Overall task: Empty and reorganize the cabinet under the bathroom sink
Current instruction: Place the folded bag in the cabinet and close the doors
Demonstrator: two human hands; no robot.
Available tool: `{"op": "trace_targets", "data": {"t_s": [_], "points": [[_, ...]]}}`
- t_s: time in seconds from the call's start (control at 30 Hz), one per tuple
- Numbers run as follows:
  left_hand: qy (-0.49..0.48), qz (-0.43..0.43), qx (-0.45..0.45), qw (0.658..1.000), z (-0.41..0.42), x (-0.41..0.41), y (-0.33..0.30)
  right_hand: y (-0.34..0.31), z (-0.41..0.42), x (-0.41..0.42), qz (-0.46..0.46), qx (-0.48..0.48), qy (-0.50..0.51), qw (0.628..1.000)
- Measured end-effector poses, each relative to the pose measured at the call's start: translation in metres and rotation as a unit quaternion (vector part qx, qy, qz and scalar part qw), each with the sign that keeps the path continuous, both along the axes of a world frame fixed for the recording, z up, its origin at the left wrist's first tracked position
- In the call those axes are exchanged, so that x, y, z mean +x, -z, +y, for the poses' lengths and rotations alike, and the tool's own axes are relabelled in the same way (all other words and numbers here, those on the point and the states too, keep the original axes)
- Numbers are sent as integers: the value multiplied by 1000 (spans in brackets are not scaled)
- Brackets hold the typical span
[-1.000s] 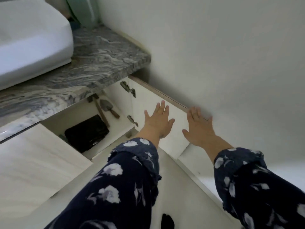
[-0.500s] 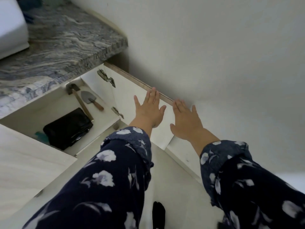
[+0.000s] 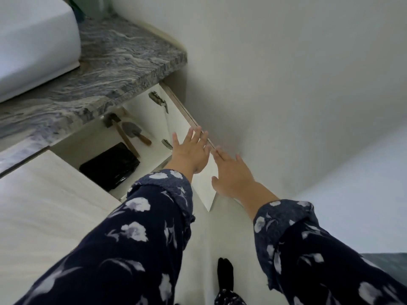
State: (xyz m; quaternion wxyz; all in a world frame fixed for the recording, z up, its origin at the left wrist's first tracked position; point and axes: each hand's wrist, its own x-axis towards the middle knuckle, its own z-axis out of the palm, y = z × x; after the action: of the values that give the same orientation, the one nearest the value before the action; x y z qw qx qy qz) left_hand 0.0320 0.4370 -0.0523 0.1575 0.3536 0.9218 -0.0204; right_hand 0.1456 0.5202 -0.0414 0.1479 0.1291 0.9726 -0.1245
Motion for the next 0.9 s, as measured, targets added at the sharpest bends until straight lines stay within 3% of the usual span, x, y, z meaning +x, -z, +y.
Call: {"op": "trace_targets", "data": {"t_s": [0.13, 0.2, 0.37, 0.57, 0.7, 0.9], "points": [[-16, -21, 17, 1000, -42, 4, -10, -7, -22, -7, 55, -142, 23, 988], [-34, -19, 15, 999, -60, 6, -9, -10, -26, -17, 71, -158, 34, 984], [-111, -19, -20, 993, -96, 4, -11, -19, -30, -71, -15, -10, -97, 995], [-238, 6, -17, 971, -123, -7, -2, -7, -65, -146, -17, 110, -299, 948], [-326, 42, -10, 944, -127, -15, 8, 14, -67, -168, -1, 118, -369, 922], [-469, 95, 35, 877, -115, -24, 35, 19, -64, -204, 47, 122, -438, 889]]}}
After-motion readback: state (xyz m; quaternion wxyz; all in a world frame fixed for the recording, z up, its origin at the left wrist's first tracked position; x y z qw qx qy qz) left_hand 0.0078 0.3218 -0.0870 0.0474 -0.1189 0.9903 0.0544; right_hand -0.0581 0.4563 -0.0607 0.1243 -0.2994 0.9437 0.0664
